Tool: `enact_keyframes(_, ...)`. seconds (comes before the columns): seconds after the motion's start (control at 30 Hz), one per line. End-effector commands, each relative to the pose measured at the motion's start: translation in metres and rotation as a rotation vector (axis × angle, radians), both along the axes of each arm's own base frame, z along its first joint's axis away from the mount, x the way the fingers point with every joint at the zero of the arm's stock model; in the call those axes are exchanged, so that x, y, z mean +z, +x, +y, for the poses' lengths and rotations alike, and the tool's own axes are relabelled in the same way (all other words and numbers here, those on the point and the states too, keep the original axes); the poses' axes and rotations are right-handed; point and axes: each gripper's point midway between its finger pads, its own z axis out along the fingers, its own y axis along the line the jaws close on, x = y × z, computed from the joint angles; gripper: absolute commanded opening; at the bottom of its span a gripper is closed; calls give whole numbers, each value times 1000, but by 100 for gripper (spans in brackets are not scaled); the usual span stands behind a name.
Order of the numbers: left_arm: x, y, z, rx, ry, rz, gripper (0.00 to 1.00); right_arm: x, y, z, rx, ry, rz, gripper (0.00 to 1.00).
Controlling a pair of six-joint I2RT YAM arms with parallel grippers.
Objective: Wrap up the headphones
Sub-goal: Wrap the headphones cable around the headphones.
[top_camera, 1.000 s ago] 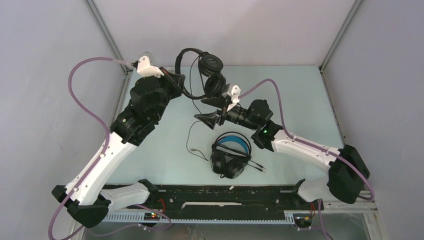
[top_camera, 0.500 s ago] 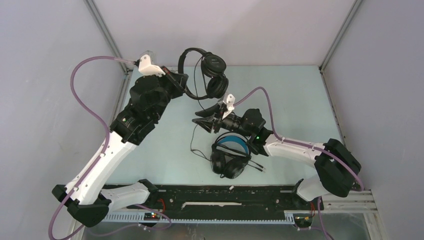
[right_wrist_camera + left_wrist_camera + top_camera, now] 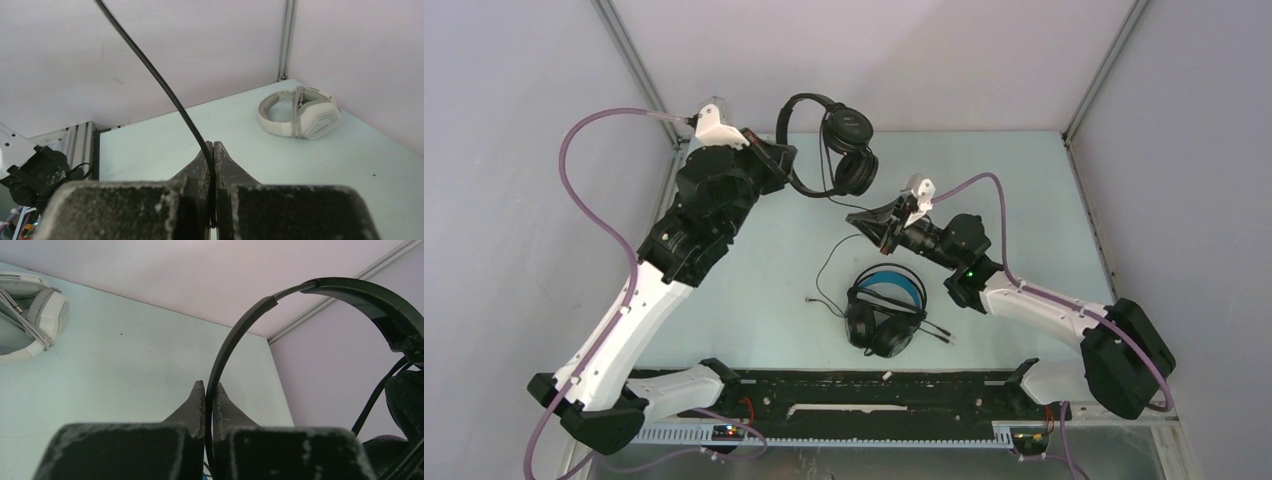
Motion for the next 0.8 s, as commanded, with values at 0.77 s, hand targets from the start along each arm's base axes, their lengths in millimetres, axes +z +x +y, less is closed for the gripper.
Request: enact_keyframes(0.77, -10, -41, -33, -580, 438, -215, 0, 7, -8, -42, 145, -62, 245, 0)
